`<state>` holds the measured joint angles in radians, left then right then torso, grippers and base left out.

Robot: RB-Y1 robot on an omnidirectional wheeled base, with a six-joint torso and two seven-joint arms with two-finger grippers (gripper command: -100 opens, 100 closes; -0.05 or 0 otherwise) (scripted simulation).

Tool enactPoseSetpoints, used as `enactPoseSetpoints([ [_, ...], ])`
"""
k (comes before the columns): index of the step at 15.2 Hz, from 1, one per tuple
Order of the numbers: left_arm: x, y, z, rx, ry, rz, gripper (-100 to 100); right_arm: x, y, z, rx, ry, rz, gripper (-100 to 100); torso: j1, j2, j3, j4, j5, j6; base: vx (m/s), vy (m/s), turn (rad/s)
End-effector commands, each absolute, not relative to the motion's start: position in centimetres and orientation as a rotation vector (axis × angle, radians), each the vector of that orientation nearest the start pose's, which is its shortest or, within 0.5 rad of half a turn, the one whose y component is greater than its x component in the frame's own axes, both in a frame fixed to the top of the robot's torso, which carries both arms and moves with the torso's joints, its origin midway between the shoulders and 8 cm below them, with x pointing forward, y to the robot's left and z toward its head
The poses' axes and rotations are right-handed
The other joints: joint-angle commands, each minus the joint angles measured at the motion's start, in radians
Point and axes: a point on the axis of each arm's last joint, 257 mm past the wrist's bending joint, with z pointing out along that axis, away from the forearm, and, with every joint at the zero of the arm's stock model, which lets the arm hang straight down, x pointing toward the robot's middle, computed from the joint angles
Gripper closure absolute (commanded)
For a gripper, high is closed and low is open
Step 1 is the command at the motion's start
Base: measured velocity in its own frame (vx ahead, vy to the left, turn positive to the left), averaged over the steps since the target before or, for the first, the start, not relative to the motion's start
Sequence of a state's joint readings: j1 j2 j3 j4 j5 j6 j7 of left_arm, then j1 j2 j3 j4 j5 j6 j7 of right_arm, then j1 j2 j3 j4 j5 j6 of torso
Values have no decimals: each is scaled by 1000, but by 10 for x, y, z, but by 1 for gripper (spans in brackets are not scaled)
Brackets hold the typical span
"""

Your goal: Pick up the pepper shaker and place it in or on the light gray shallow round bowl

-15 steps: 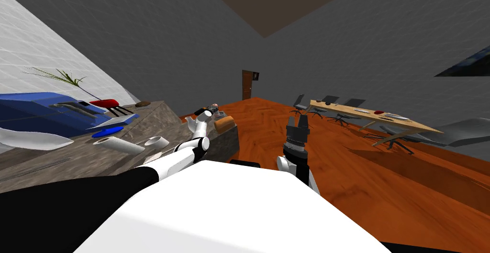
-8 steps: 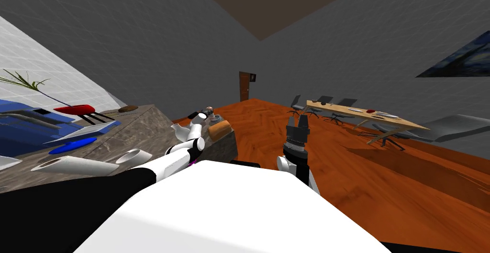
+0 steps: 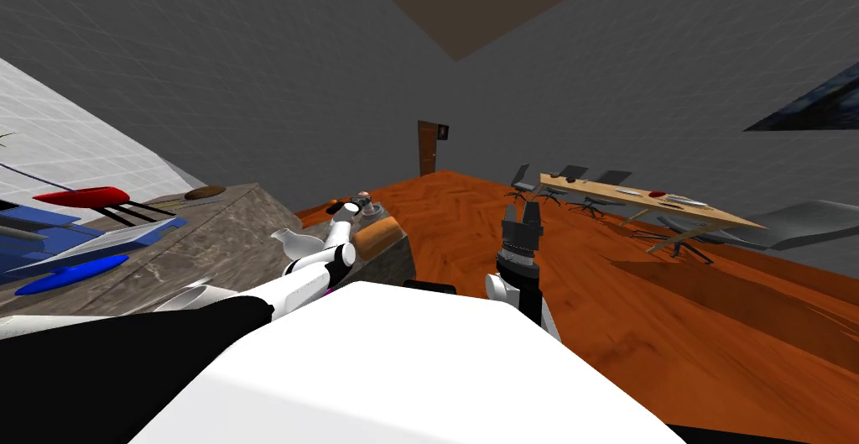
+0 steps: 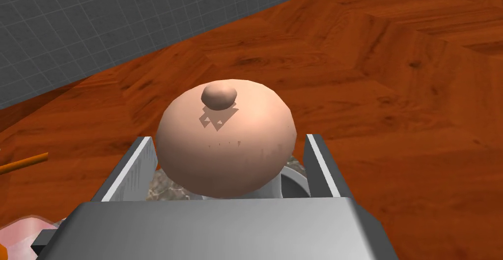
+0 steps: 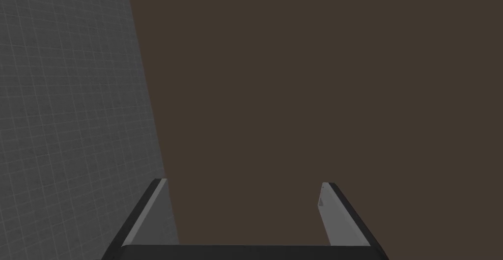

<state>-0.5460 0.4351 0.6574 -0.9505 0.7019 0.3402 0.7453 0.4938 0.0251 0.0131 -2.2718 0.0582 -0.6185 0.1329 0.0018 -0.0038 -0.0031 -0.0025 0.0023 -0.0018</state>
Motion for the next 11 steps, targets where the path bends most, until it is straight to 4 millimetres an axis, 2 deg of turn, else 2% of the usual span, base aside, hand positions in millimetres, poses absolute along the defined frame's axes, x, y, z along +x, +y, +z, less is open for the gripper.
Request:
enactPoseSetpoints([
  [1,611,572,-176,-2191,-263,-1754,-100,326,-265,44,501,573,1181,0,0,0,0,0,0,0,0,0,0],
  [4,611,572,-176,-2191,-263,-1754,-100,326,-265,44,501,573,1181,0,0,3,2,1,0,0,0,0,0],
  [5,612,578,-164,-2192,-257,-1758,-100,326,-265,44,501,573,1181,0,0,4,2,1,0,0,6,-23,24],
  [8,613,587,-147,-2194,-249,-1762,-100,326,-265,44,501,573,1181,0,-4,3,2,1,-1,0,16,-66,40],
  [11,613,593,-135,-2195,-244,-1765,-100,326,-265,44,501,573,1181,0,-5,3,2,1,-1,0,13,-63,17],
])
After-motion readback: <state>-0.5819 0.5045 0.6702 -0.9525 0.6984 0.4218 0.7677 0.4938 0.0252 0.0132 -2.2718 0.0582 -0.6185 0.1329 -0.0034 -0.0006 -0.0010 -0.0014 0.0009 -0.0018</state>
